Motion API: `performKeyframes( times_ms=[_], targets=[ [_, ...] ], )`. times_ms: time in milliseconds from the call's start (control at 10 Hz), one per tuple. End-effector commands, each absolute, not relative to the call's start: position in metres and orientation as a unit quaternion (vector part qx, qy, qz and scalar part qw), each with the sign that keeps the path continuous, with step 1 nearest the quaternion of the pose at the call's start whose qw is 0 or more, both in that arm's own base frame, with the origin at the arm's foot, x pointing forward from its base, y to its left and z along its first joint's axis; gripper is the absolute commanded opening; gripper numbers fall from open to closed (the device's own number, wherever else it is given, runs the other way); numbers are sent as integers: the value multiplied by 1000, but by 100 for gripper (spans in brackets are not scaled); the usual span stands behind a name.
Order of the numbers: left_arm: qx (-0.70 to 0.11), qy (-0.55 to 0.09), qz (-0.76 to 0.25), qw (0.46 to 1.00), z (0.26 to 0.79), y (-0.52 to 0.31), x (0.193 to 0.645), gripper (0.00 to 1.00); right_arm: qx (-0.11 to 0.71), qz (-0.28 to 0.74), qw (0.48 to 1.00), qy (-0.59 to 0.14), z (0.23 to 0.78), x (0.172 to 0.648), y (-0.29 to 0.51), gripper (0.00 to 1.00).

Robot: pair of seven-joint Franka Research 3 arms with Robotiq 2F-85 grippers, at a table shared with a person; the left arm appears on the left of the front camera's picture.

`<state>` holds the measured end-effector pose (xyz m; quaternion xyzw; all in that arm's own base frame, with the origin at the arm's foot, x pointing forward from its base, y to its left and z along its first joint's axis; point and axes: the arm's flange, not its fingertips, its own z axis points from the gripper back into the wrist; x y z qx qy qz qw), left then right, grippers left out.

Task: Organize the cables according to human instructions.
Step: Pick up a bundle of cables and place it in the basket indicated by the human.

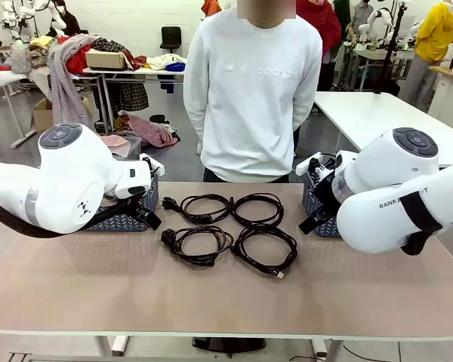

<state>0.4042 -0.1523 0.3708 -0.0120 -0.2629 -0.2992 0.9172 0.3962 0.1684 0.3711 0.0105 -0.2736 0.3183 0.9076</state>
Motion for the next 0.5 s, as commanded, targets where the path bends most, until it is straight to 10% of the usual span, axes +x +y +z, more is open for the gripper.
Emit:
performKeyframes(
  times_ms=[0,400],
  targets=[
    [-12,-263,-299,917,371,-152,404,100,11,318,908,-274,371,396,168,100],
    [-12,-263,-299,917,371,-152,404,100,11,318,908,-274,371,396,168,100]
  ],
)
